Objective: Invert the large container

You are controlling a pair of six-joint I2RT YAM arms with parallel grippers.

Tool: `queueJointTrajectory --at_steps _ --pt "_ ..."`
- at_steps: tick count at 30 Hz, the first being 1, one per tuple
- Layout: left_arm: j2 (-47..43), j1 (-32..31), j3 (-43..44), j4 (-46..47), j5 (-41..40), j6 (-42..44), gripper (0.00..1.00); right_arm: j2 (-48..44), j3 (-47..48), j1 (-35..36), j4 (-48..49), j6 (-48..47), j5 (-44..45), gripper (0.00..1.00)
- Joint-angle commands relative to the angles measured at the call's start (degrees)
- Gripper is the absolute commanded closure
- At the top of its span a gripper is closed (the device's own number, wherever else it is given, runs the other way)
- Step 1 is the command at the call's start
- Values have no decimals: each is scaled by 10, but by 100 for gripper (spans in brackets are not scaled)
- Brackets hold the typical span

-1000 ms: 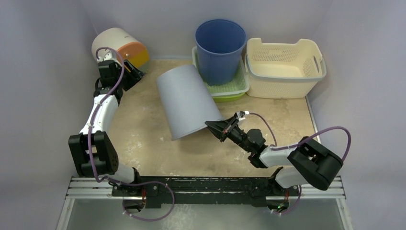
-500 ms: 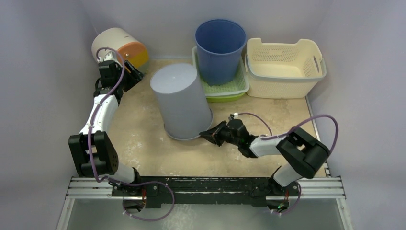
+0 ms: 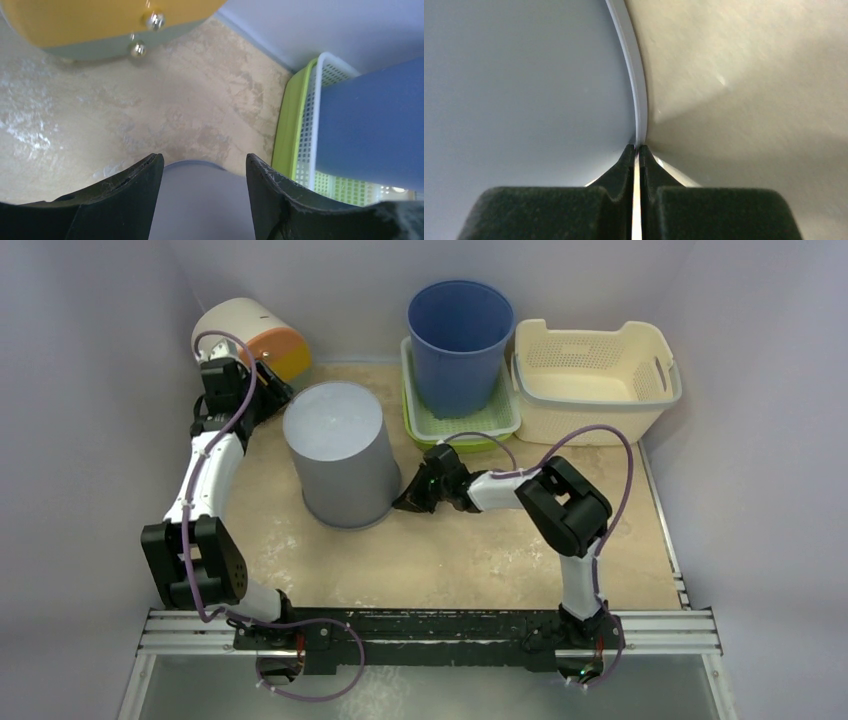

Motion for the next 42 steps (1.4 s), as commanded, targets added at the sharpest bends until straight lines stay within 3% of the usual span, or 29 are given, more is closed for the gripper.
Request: queueJointTrajectory --at_steps 1,3,4,7,10,19,24,31,42 --pt "-20 10 83 19 -24 2 39 39 93 2 -43 -86 -37 100" --pt "-16 10 124 7 -26 2 38 49 124 2 -68 -110 -42 91" --pt "-14 10 145 0 -26 2 38 48 137 2 -81 -122 -43 76" --pt "-15 10 191 -9 -32 2 38 35 173 2 -121 -166 -31 49" --pt "-23 11 225 2 -32 -2 37 24 217 3 -160 -222 -7 37" --pt "-39 12 217 91 54 -80 38 -60 244 5 -250 -293 145 35" --pt "-51 11 201 91 61 -79 38 -34 314 14 -308 -356 206 35" --pt "-65 12 203 90 68 -85 39 50 426 31 -347 -394 181 35" --pt "-93 12 211 77 68 -82 39 185 633 93 -339 -411 60 36"
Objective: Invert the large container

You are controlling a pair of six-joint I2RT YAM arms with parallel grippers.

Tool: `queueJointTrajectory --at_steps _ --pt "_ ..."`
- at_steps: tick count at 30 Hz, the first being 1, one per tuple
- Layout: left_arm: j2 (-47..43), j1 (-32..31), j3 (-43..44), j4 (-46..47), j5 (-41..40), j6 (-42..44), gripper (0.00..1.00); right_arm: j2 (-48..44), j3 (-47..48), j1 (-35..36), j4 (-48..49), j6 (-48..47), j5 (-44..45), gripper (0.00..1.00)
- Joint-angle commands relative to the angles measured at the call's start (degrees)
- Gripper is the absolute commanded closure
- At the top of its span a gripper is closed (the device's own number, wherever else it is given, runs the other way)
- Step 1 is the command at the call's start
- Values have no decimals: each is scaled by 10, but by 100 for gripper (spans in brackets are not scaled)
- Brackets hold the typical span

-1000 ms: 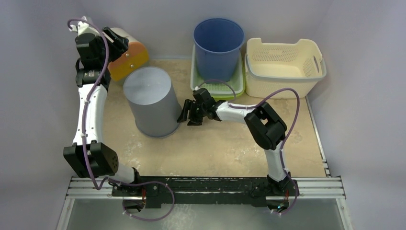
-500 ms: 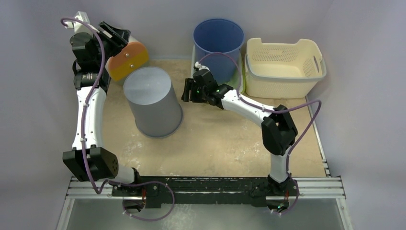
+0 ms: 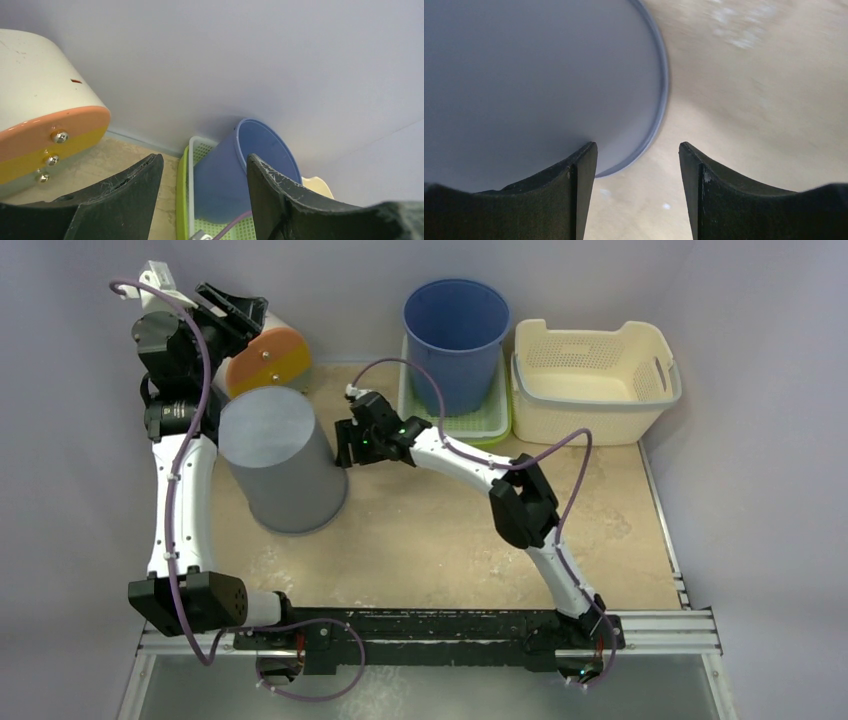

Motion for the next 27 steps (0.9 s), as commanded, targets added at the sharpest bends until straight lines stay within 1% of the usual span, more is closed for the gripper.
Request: queueJointTrajectory --at_steps 1,4,6,10,13,21,27 --pt "-24 5 8 23 11 -2 39 40 122 25 24 -9 -85 36" --pt "-29 5 -6 27 11 -2 39 93 203 26 23 -3 -126 36" --pt "-32 5 -15 29 11 -3 39 110 225 26 42 -3 -161 36" --pt "-32 4 -30 32 9 -2 39 105 199 26 114 -14 -240 37" --pt "-28 5 -39 41 9 -7 39 99 181 26 143 -24 -318 38" --pt "-16 4 -61 69 7 -20 39 89 173 25 133 -67 -411 39" --pt "-2 4 -61 69 6 -22 39 74 151 25 140 -73 -437 39"
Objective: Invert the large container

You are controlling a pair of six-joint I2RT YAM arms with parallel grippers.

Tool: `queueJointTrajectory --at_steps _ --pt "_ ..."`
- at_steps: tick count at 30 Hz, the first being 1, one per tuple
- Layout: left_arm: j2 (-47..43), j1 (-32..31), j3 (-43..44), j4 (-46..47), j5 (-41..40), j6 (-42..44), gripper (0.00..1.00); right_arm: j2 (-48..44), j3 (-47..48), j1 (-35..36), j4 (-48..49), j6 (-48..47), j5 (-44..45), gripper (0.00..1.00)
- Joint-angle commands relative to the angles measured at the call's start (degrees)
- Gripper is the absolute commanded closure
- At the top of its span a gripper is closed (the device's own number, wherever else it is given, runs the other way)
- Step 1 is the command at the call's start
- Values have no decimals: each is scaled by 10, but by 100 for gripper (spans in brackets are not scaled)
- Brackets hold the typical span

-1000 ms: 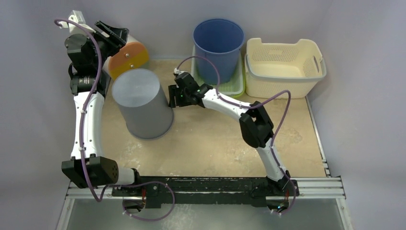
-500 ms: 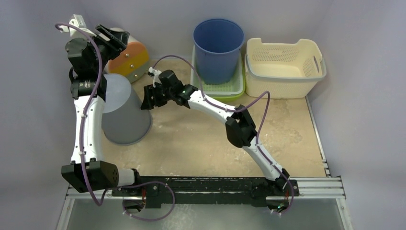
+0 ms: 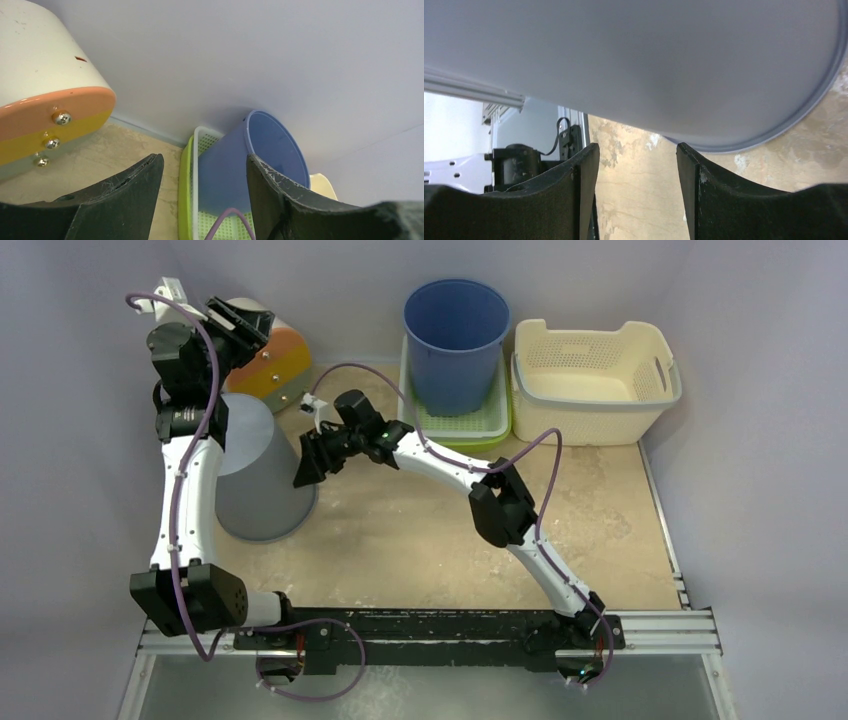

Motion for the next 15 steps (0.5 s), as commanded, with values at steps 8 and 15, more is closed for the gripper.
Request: queueJointTrajectory --at_steps 8,15 --pt "23 -19 8 38 -7 -7 39 -34 33 10 -6 -34 -55 41" --pt "31 -37 28 5 -22 8 40 -168 -43 -8 -90 -121 209 35"
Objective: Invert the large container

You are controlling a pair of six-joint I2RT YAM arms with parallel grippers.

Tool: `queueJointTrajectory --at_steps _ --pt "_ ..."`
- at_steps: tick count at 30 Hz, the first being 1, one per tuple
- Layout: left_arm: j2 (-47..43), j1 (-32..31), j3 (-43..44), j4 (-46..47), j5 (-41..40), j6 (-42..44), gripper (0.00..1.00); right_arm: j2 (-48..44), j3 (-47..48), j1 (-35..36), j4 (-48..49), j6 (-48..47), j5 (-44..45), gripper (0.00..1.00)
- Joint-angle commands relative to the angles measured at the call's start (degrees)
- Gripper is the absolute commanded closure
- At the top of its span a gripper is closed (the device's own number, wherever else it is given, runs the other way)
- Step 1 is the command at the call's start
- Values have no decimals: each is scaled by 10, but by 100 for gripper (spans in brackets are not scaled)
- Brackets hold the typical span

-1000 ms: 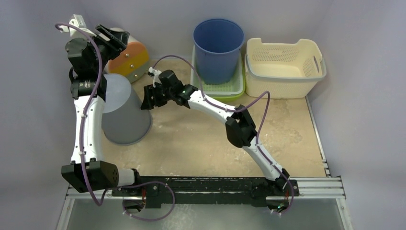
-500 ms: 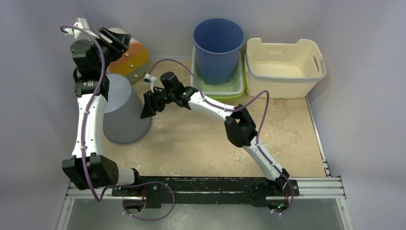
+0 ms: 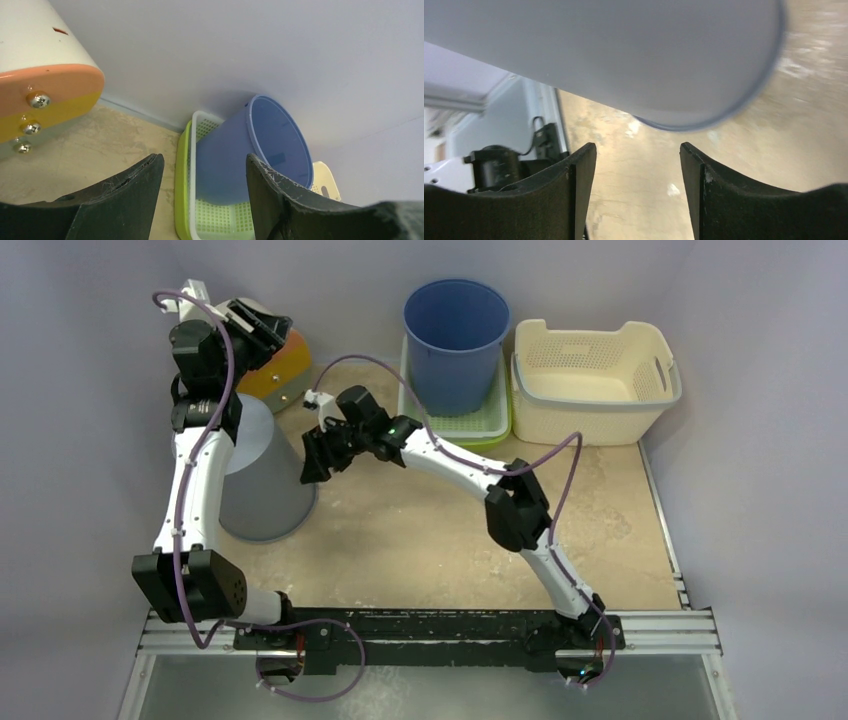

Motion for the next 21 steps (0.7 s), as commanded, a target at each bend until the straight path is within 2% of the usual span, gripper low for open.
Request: queueJointTrajectory --at_steps 1,4,8,15,21 --pt "-1 -8 27 1 -13 12 40 -134 -7 -20 -53 -82 192 34" --pt "-3 -11 18 -10 -12 21 40 -174 4 -55 -82 -103 285 33" --pt "-9 -14 -1 -17 -6 27 40 -178 48 -100 -118 -132 351 32" --pt "-10 -19 -20 -15 2 28 40 -150 92 -132 -131 -222 432 29" --pt "-11 -29 -36 -7 4 24 40 -115 124 -145 -138 -278 450 26"
